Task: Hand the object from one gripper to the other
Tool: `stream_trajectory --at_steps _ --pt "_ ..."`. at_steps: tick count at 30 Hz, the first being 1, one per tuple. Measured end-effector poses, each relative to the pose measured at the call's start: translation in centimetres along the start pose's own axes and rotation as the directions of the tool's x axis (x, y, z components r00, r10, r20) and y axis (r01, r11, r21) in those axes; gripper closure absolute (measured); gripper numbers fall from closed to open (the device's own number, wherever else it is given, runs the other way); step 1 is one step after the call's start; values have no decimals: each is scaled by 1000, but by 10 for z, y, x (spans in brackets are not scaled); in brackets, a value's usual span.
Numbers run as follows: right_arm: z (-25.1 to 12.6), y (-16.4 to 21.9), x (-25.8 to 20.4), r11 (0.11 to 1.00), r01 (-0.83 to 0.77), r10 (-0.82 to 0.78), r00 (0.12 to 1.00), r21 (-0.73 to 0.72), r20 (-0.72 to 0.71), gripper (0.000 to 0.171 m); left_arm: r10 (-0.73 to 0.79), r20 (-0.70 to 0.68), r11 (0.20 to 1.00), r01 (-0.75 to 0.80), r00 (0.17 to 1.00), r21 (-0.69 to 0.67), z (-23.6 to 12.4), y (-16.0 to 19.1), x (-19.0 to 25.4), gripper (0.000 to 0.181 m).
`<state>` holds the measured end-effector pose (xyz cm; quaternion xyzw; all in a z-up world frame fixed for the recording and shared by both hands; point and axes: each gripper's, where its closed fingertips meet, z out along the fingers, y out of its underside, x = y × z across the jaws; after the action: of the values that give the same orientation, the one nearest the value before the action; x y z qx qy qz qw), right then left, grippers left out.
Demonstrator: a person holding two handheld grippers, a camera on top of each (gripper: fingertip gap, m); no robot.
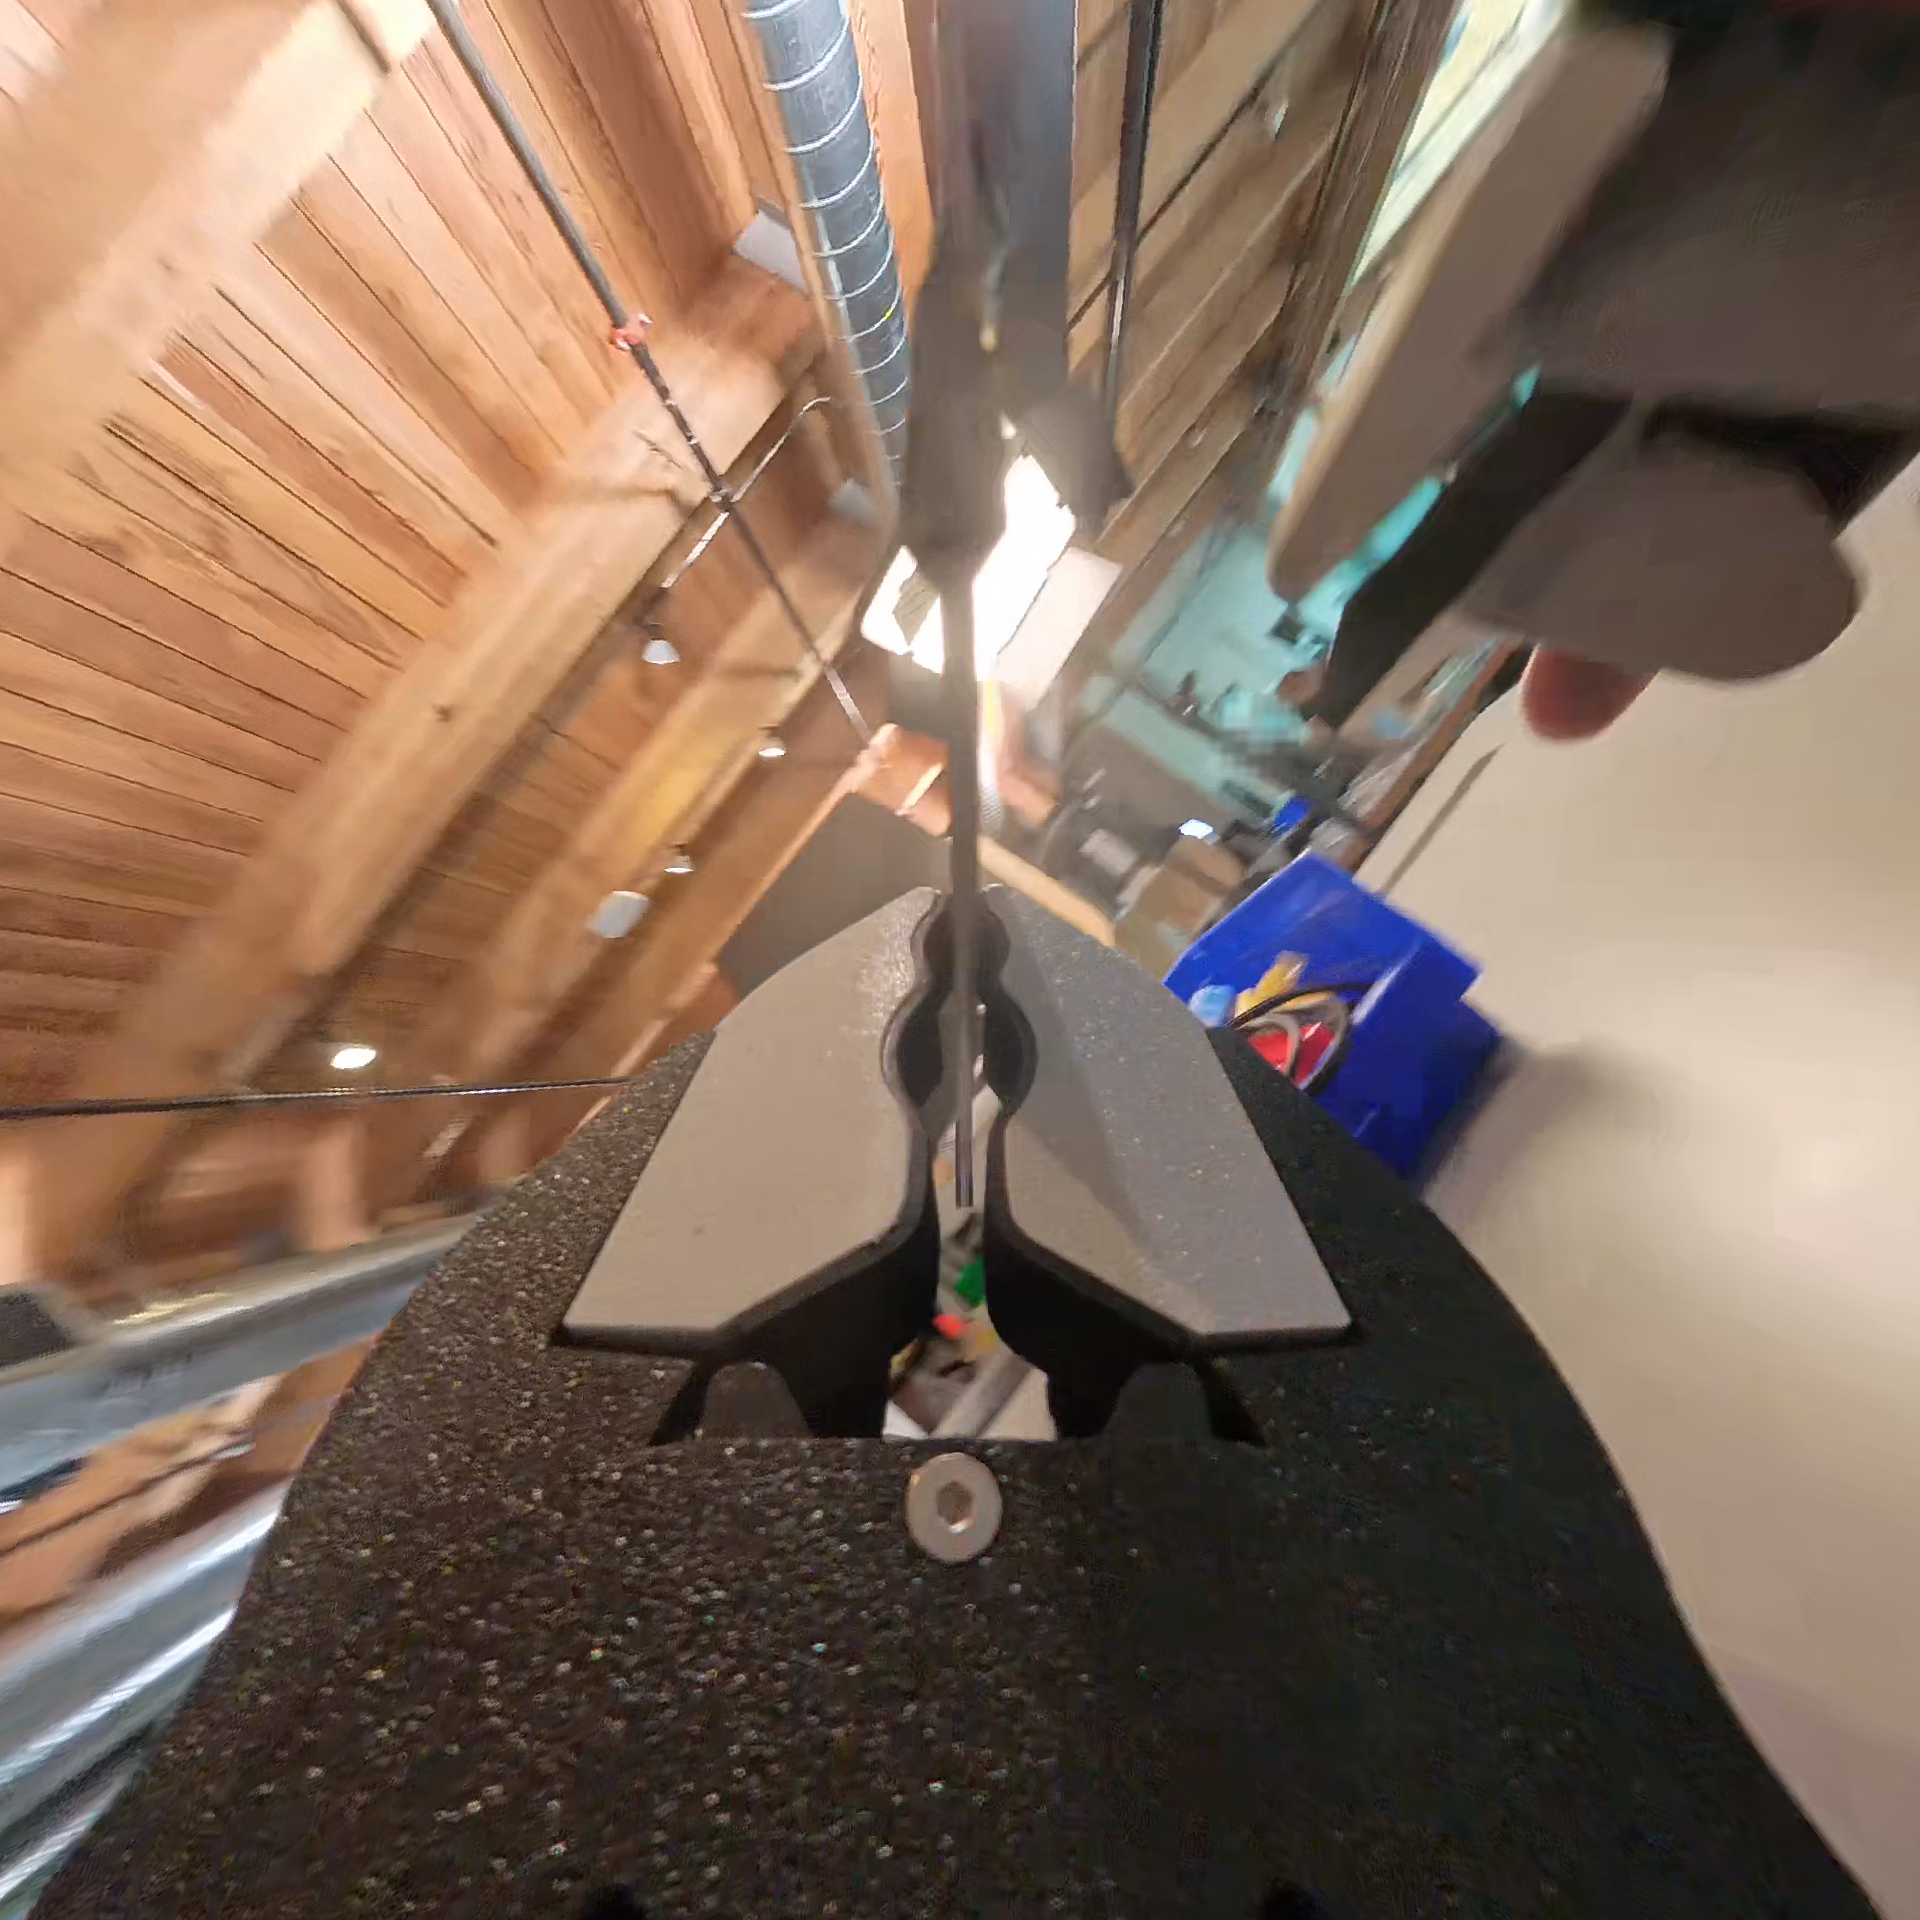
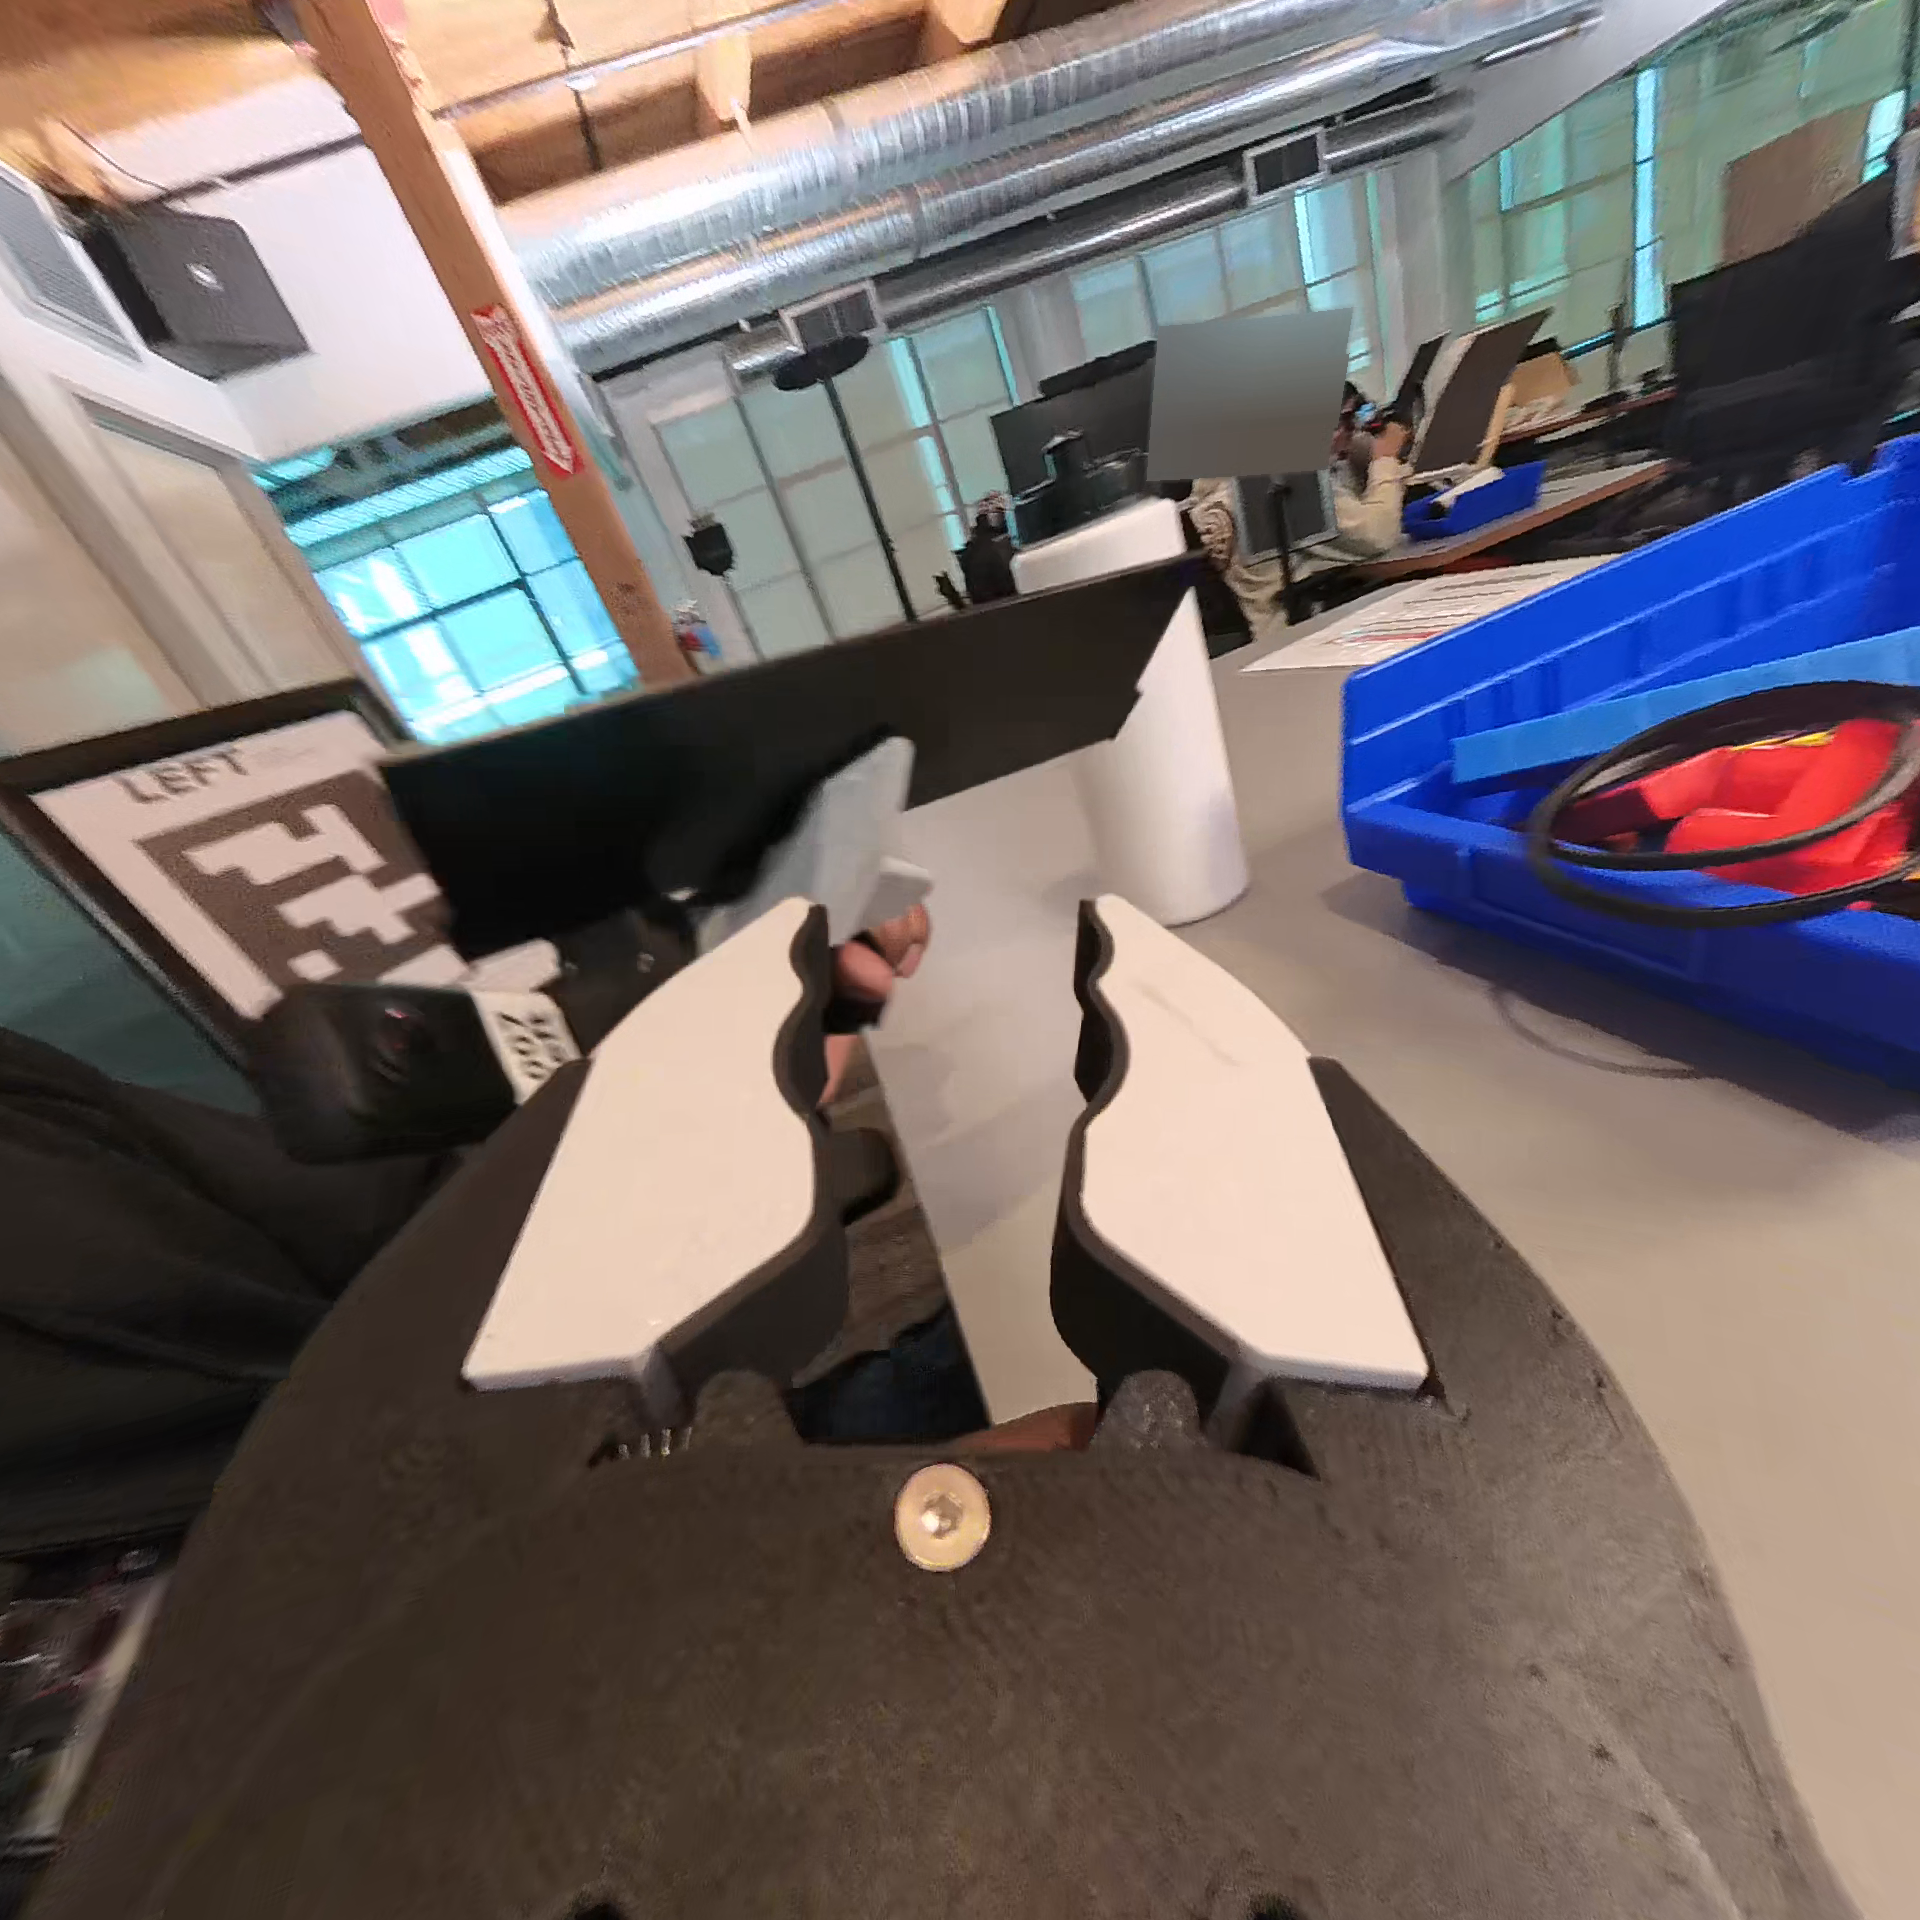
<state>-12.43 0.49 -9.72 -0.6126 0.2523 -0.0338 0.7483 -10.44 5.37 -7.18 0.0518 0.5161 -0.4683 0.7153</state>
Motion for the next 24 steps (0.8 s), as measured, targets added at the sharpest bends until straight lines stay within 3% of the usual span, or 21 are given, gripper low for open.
stream_trajectory --at_steps 7,12,14,16,19,21,24 --pt "17 19 -45 999 -26 32 987 -40 155 100 127 83 989 -119 988 -92 4 15 3 179" --pt "24 23 -50 997 -59 66 987 -50 146 94 271 72 961 -265 960 -83 5 19 22 178" --pt "26 26 -37 993 -102 106 991 -51 82 108 280 48 959 -277 959 -57 6 17 34 178" --pt "25 29 -22 989 -142 143 990 -50 17 135 279 27 960 -278 960 -47 6 16 41 177" --pt "19 30 3 984 -177 176 983 -20 -61 166 207 -13 978 -207 978 -6 7 12 43 150" --pt "13 22 7 976 -216 217 976 34 -24 169 130 -66 992 -129 989 11 6 11 45 135" --pt "0 6 18 975 -191 196 980 115 -40 169 -29 -173 990 52 984 133 -4 -5 48 124"
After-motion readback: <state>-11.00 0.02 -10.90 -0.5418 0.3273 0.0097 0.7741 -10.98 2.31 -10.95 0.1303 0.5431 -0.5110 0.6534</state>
